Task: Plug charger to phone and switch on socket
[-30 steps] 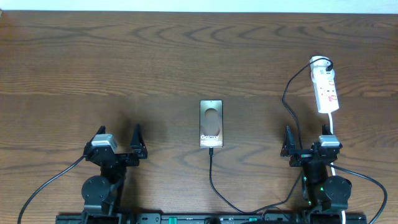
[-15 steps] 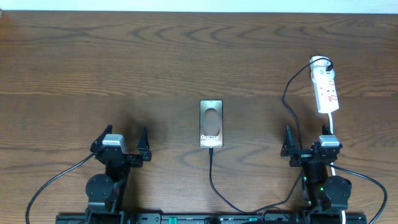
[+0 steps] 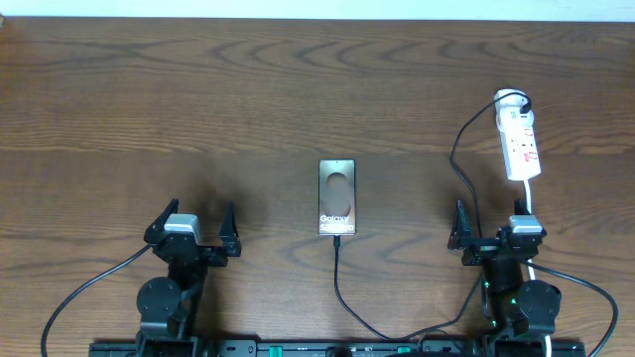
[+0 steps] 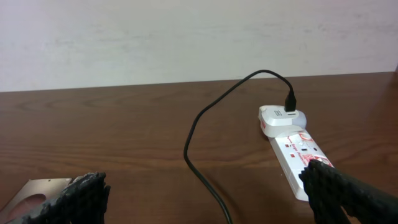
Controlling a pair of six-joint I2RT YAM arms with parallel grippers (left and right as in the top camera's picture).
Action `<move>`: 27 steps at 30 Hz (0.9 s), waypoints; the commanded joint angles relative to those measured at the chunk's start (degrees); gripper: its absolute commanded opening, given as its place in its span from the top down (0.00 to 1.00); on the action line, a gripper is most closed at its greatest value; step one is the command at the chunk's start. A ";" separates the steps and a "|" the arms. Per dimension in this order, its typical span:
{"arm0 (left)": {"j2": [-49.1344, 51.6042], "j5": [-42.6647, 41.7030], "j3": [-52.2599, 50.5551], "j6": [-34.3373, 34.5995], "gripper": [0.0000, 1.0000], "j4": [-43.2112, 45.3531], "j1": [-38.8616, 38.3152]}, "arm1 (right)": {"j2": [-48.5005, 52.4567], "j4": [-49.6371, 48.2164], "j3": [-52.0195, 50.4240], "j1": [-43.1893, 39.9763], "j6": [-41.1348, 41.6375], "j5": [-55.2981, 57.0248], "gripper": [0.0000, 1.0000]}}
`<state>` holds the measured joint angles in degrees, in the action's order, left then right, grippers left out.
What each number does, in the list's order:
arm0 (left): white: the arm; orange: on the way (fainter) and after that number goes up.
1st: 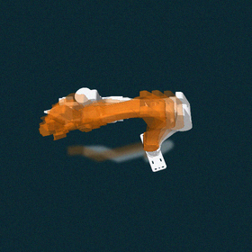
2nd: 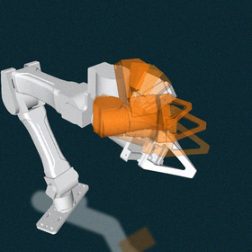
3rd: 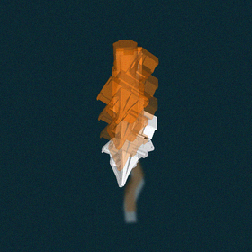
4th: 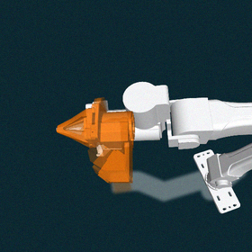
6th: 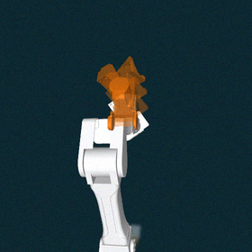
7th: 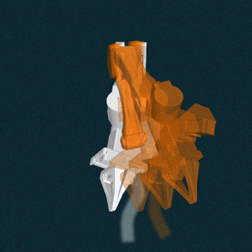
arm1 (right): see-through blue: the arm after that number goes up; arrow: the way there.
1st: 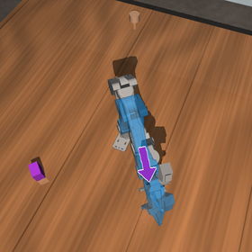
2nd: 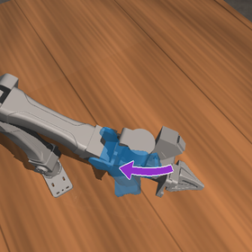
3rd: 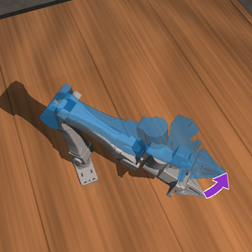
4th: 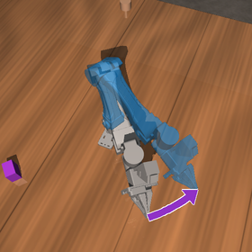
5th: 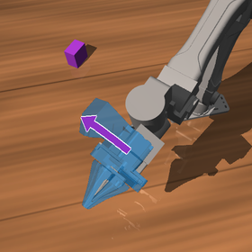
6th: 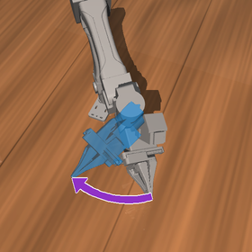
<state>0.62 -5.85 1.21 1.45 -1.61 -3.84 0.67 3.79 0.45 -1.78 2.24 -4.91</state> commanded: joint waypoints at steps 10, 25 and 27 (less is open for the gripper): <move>-0.55 -0.59 -0.98 -0.15 0.02 -2.19 0.13 | -0.35 0.24 -0.15 0.33 -1.05 0.48 0.01; -0.57 -1.01 -0.98 -0.17 0.02 -1.95 0.17 | -0.35 0.24 -0.15 0.33 -1.05 0.50 0.01; -0.57 -1.01 -0.98 -0.17 0.02 -1.95 0.17 | -0.35 0.24 -0.15 0.33 -1.05 0.48 0.01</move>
<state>0.62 -5.69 1.21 1.45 -1.63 -3.84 0.67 3.79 0.45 -1.78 2.24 -4.91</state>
